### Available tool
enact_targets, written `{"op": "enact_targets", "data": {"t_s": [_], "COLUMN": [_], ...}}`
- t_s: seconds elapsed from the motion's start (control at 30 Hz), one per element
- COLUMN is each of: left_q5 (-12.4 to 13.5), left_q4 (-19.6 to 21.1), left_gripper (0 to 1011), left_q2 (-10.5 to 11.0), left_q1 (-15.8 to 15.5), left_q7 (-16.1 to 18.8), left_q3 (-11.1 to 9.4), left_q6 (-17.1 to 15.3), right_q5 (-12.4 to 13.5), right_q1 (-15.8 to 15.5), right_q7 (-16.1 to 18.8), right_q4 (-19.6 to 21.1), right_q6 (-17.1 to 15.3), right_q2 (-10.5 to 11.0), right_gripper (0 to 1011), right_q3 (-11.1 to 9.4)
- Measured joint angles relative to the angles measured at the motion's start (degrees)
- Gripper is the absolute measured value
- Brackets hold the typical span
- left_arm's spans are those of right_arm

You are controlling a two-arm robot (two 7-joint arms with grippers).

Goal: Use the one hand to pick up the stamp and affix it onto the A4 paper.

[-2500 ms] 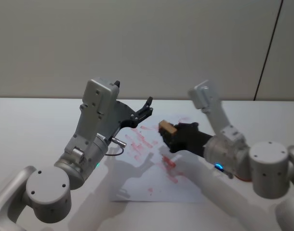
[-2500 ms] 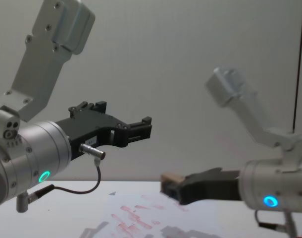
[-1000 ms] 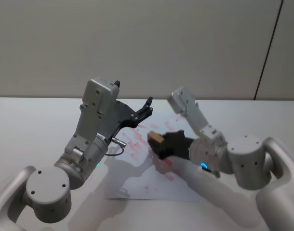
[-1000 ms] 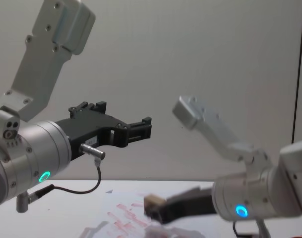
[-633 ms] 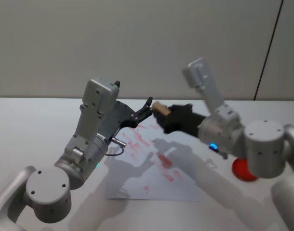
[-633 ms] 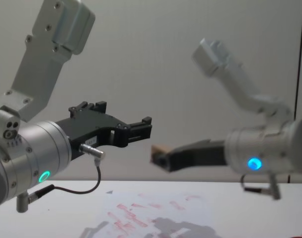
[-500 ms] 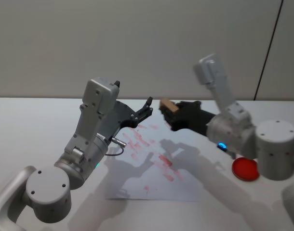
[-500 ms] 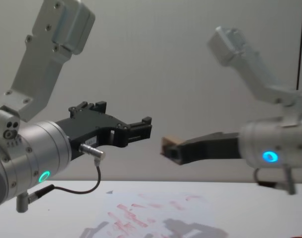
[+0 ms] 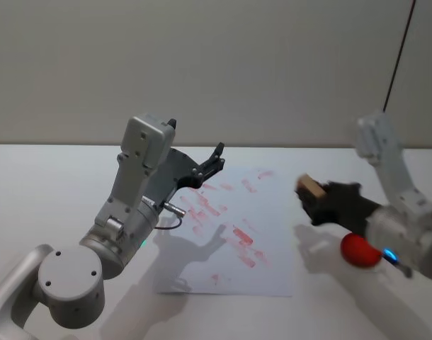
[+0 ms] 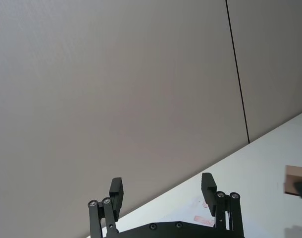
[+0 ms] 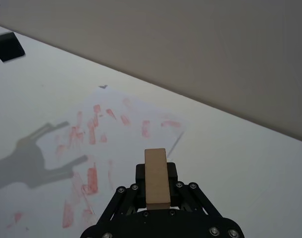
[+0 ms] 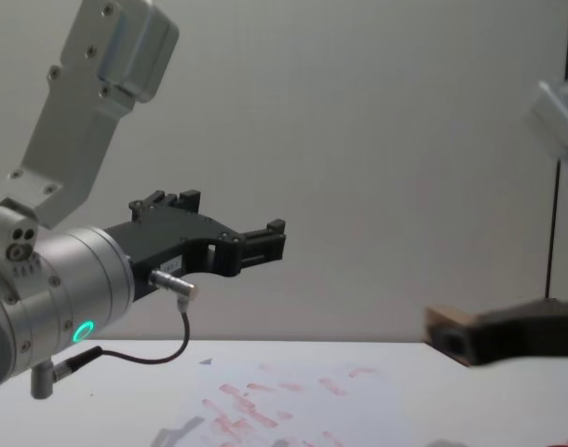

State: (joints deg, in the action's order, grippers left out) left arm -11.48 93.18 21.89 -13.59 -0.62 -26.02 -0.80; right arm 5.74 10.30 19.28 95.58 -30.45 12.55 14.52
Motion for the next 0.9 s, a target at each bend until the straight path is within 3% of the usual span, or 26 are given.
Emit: {"op": "enact_targets", "data": {"t_s": [0.23, 0.43, 0.9], "left_q5": [0.0, 0.0, 0.0], "left_q4": [0.0, 0.0, 0.0], "left_gripper": [1002, 1003, 1003], "left_q2": [0.0, 0.0, 0.0], "left_q1": [0.0, 0.0, 0.0], "left_q7": [0.0, 0.0, 0.0], "left_q3": [0.0, 0.0, 0.0], "left_q6": [0.0, 0.0, 0.0], "right_q5": [1.3, 1.9, 2.4], "right_q1": [-5.3, -8.2, -10.6], "right_q7": [-4.0, -6.2, -7.9], "right_q4": [4.3, 5.9, 5.2], "right_q6": [-1.2, -1.3, -1.3], "right_q2": [3.6, 5.4, 6.5], "right_gripper": [220, 220, 221], "right_q3": [-1.9, -2.8, -3.5]}}
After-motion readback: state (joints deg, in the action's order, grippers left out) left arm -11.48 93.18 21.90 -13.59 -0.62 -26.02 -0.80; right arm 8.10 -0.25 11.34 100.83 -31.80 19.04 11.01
